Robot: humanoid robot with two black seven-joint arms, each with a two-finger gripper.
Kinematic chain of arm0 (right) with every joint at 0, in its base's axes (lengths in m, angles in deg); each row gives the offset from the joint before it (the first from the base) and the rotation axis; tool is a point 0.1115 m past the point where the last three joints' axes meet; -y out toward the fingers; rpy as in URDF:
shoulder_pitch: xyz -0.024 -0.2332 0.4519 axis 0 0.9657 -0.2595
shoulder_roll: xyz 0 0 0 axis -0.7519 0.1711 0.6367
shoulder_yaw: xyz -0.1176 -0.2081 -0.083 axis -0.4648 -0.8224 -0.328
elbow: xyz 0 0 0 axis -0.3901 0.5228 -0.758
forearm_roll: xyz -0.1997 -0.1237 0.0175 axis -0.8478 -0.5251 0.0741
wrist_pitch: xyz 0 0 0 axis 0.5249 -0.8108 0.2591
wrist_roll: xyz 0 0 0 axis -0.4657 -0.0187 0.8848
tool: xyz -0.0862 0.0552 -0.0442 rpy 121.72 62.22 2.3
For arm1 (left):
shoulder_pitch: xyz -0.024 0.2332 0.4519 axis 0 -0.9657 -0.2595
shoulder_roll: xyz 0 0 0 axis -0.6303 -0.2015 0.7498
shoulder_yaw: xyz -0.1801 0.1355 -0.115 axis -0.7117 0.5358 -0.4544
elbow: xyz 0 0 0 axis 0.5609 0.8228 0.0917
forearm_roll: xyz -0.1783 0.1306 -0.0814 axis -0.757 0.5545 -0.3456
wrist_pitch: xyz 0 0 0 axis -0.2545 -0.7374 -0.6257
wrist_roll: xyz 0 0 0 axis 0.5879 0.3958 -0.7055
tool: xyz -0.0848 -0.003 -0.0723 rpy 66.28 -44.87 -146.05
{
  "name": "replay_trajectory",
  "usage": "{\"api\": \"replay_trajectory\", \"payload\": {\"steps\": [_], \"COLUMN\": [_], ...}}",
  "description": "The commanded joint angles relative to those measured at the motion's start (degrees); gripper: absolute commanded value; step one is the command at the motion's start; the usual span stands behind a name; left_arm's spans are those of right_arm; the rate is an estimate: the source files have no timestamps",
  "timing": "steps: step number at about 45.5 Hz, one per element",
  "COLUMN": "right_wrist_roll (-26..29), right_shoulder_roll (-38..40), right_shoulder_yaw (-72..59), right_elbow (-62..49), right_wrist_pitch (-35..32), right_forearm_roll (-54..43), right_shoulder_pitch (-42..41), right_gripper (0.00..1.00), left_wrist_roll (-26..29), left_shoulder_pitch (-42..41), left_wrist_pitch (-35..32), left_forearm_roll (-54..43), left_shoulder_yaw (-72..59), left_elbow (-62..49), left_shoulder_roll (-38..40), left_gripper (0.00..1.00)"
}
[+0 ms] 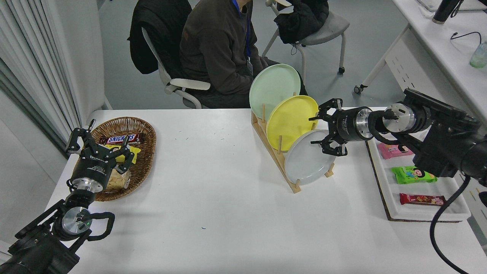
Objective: Place the plate on the table
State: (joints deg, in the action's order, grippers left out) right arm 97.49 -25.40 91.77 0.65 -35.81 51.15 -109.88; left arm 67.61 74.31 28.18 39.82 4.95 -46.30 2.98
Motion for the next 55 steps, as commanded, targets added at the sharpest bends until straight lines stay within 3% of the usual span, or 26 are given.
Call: {"api": "replay_trajectory", "payload": {"steps": [1,4,46,55], "right_wrist_roll": [1.1,1.1,0.2,-3.0], "right_shoulder_roll": [0.1,0.2,0.6,0.6], "right_shoulder_yaw": [0.0,0.1,0.5,0.8], "right_elbow": [-0.2,-0.2,-1.7,-1.8], "right_wrist_pitch": [-0.4,-0.4,-4.3,-5.9], "right_forearm_roll": [0.0,-0.2,-5.7,-7.4], "right_shoulder_pitch": [-0.4,-0.4,-0.6,0.0], "right_gripper": [0.55,0.50,0.52,0.51], "left_wrist_roll": [0.0,0.0,0.0,0.0], "left_shoulder_pitch": [0.0,0.0,0.0,0.0], "left_wrist_pitch": [0.0,-0.1,-0.1,-0.1], "left_forearm_roll": [0.0,0.0,0.0,0.0], "left_shoulder_yaw": [0.0,0.0,0.0,0.0], "left_elbow": [0.0,0.0,0.0,0.0], "left_shoulder_roll": [0.0,0.0,0.0,0.0], "left_gripper": [0.98,0.98,0.98,0.98]}}
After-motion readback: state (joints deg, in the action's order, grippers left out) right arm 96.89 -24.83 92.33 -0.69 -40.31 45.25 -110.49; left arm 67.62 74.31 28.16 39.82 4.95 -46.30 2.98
